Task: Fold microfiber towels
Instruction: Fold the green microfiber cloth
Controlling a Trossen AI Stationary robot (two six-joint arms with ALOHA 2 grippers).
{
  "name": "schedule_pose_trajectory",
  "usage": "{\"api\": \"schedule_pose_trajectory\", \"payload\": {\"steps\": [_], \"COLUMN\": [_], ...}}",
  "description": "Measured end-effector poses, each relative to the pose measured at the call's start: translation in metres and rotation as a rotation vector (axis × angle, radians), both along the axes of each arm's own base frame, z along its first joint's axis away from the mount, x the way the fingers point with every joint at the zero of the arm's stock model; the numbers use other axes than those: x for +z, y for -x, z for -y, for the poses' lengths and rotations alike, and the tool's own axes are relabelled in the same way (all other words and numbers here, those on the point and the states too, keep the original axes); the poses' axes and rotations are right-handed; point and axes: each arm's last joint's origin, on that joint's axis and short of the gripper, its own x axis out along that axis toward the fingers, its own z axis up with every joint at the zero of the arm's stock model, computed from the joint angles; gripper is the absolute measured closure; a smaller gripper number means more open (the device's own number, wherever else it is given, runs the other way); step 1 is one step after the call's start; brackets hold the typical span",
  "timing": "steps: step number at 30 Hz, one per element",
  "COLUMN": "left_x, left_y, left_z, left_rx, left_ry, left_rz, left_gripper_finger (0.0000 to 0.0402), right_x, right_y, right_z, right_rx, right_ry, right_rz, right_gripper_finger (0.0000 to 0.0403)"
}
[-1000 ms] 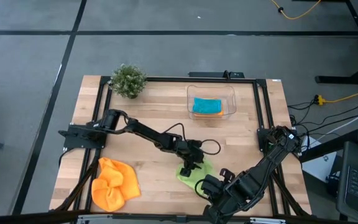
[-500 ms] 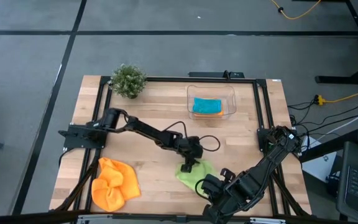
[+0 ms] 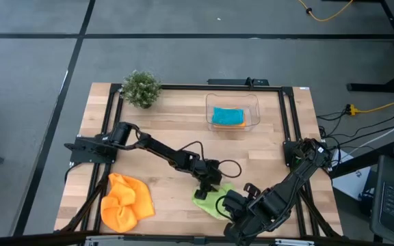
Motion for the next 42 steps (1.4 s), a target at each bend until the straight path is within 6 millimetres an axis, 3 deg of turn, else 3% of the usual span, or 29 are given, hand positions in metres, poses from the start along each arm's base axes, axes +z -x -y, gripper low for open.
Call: {"api": "schedule_pose_trajectory", "payload": {"steps": [4,8,15,18,21,26,32,38,42], "left_x": [-0.002,-0.005,0.001,0.011,0.027,0.047,0.073,0.113,0.117], "left_y": [0.010,0.017,0.031,0.045,0.060,0.078,0.084,0.101,0.100], "left_z": [0.002,0.003,-0.012,-0.025,-0.035,-0.046,-0.042,-0.034,-0.025], "left_rx": [0.081,0.136,0.399,0.449,0.447,0.401,0.352,0.313,0.247], "left_ry": [-0.133,-0.148,-0.218,-0.308,-0.328,-0.223,-0.112,-0.088,-0.030], "left_rz": [-0.106,-0.188,-0.324,-0.417,-0.511,-0.664,-0.628,-0.548,-0.439], "left_gripper_finger": [0.0266,0.0267,0.0284,0.0294,0.0300,0.0306,0.0305,0.0309,0.0308], "right_x": [-0.006,-0.016,-0.063,-0.082,-0.089,-0.096,-0.112,-0.132,-0.142], "right_y": [0.004,0.004,-0.008,-0.008,-0.007,-0.013,-0.035,-0.030,-0.027], "right_z": [0.007,0.015,0.031,0.039,0.039,0.036,0.037,0.043,0.042], "right_rx": [-0.100,-0.221,-0.302,-0.361,-0.362,-0.339,-0.286,-0.345,-0.364], "right_ry": [0.113,0.177,0.234,0.220,0.218,0.202,0.115,0.128,0.120], "right_rz": [-0.004,-0.016,-0.092,-0.176,-0.197,-0.113,0.038,0.011,0.021], "right_gripper_finger": [0.0402,0.0402,0.0402,0.0402,0.0402,0.0402,0.0402,0.0402,0.0402]}}
